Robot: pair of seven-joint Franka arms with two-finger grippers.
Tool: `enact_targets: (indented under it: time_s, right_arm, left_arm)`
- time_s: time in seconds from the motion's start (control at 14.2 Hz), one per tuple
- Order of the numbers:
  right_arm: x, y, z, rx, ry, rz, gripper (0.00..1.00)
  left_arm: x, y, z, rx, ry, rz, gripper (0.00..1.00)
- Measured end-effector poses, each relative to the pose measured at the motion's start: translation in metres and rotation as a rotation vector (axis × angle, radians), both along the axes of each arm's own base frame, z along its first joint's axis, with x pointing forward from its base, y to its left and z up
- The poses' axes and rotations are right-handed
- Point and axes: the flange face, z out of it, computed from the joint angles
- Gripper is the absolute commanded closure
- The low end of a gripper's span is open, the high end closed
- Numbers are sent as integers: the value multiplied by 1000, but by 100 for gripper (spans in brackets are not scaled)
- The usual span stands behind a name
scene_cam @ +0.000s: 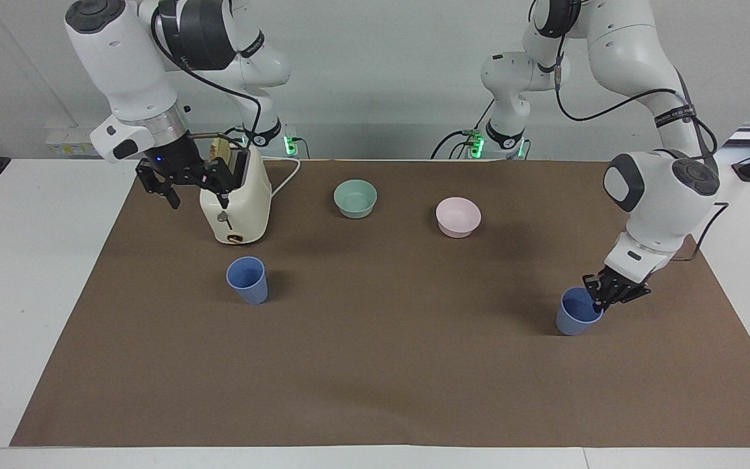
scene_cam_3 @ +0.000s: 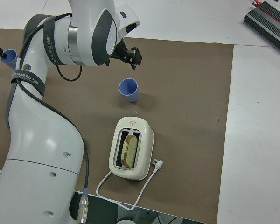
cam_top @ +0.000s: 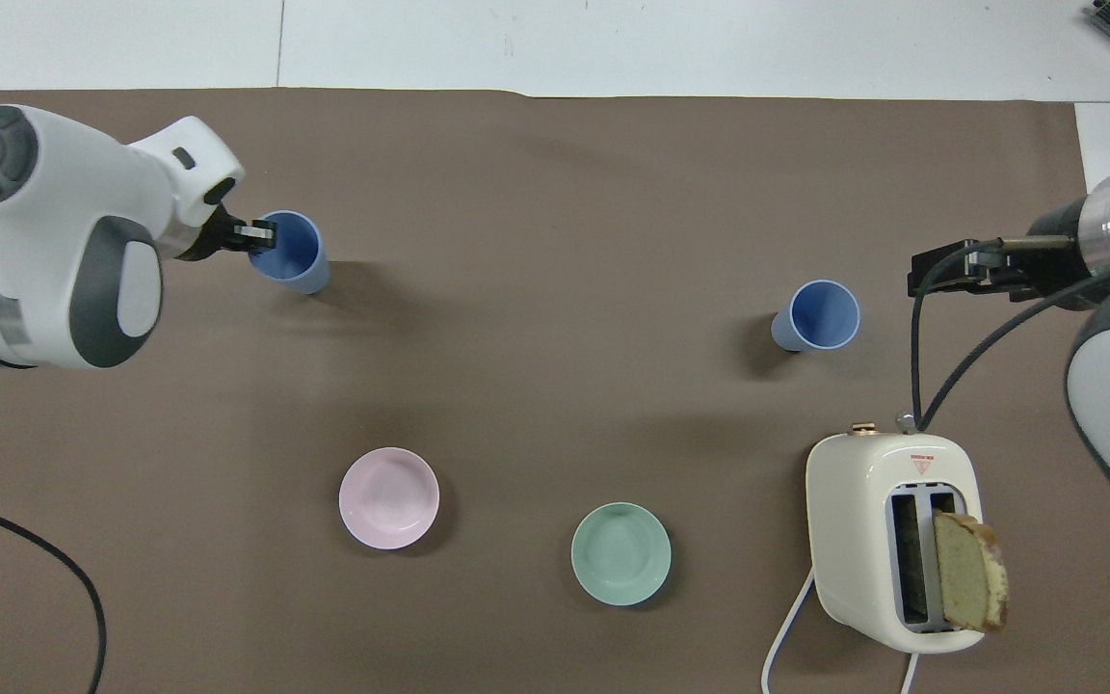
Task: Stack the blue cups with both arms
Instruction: 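Carry the blue cup with the left gripper toward the table center, then set the blue cup down and withdraw the left gripper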
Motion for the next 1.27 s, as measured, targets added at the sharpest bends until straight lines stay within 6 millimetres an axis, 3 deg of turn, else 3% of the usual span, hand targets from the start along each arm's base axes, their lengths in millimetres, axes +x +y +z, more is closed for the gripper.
enact_targets:
  time_s: [0.21, 0.42, 0.56, 0.63, 0.77, 0.85, 1.13, 1.27]
  right_arm:
    - [0, 0, 0, 0, 0, 0, 0]
    - [0, 0, 0, 0, 0, 0, 0]
    - [0, 0, 0, 0, 0, 0, 0]
    - [0, 0, 0, 0, 0, 0, 0]
    - [0, 0, 0, 0, 0, 0, 0]
    - [0, 0, 0, 0, 0, 0, 0]
    - [0, 0, 0, 0, 0, 0, 0]
    - [0, 0, 0, 0, 0, 0, 0]
  left_arm:
    - [-43, -94, -8, -13, 40, -4, 100]
    - [-92, -156, -14, -30, 16, -55, 100]
    - [-120, -185, -24, -51, -11, -69, 98]
    - [-129, -195, -30, -57, -16, -73, 71]
    - [-133, -199, -29, -62, -21, -70, 14]
    - [-133, -199, -29, -63, -22, -66, 0]
    - [-130, -194, -22, -65, -27, -58, 0]
    - [-125, -182, 3, -53, -8, -38, 0]
